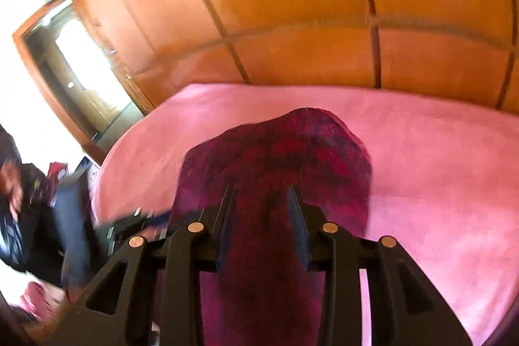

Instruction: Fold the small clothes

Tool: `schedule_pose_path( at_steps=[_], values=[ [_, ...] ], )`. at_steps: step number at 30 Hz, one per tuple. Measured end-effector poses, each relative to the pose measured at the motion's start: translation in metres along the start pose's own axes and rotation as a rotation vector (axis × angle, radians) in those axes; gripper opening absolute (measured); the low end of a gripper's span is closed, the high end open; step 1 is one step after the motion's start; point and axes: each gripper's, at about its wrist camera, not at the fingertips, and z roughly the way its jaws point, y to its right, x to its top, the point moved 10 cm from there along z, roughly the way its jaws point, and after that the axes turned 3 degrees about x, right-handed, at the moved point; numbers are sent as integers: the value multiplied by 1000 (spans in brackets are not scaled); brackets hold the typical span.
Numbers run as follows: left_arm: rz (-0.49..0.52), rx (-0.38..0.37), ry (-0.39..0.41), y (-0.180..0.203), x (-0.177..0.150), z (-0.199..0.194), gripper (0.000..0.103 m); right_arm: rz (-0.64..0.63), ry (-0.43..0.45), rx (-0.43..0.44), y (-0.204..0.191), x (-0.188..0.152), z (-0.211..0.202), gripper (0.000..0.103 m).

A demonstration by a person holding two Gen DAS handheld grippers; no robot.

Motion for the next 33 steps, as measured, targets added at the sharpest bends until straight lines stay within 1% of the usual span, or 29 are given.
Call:
schedule_pose_path(
  at_steps=[1,3,5,6,7,9,11,13,14,16,18,20,22,23,25,26,28,31,33],
  values=[
    [-3,-1,-2,-2,-1,1,39,11,-17,-14,4,2,10,31],
    [-20,4,-9,-7,-6,5,39,37,-81,-59,13,5,51,32],
    [-54,-10,-20,-13,-8,17,39,14,-129,-136,26,-2,87,32],
    [-61,-12,-17,-14,-9,20,39,4,-139,-161,30,-4,97,32],
    [-66,-15,-9,-15,-8,22,39,-6,-132,-167,30,-2,101,32],
    [-80,-26,-10,-14,-6,19,39,-12,-133,-162,30,0,96,33],
    [-50,4,2,-7,-2,13,39,-15,-106,-118,29,1,87,40],
    [-17,37,17,-2,-2,6,39,3,-51,1,18,8,69,72],
    [-9,58,21,-1,-2,2,39,15,-1,59,15,10,51,77],
    [-2,85,39,0,-1,-4,39,31,74,80,19,8,22,88],
    [-2,100,47,1,-3,-9,39,61,90,126,27,-7,2,94],
    [3,113,56,2,-6,-13,39,97,77,153,41,-31,-8,97],
    [-1,125,61,1,-8,-16,40,147,48,189,56,-58,-8,99],
    [-4,135,60,1,-9,-16,46,182,24,221,62,-72,-4,99],
    [-3,155,59,-3,-10,-16,51,236,8,282,66,-85,4,101],
    [-6,146,50,-4,-11,-15,51,269,15,330,65,-90,2,101],
    [-2,146,43,-8,-12,-13,52,285,11,397,59,-87,10,101],
    [-13,109,28,-16,-12,-7,52,266,-12,437,50,-79,25,101],
    [-53,35,17,-26,-13,0,52,255,-37,467,46,-73,39,101]
  ],
)
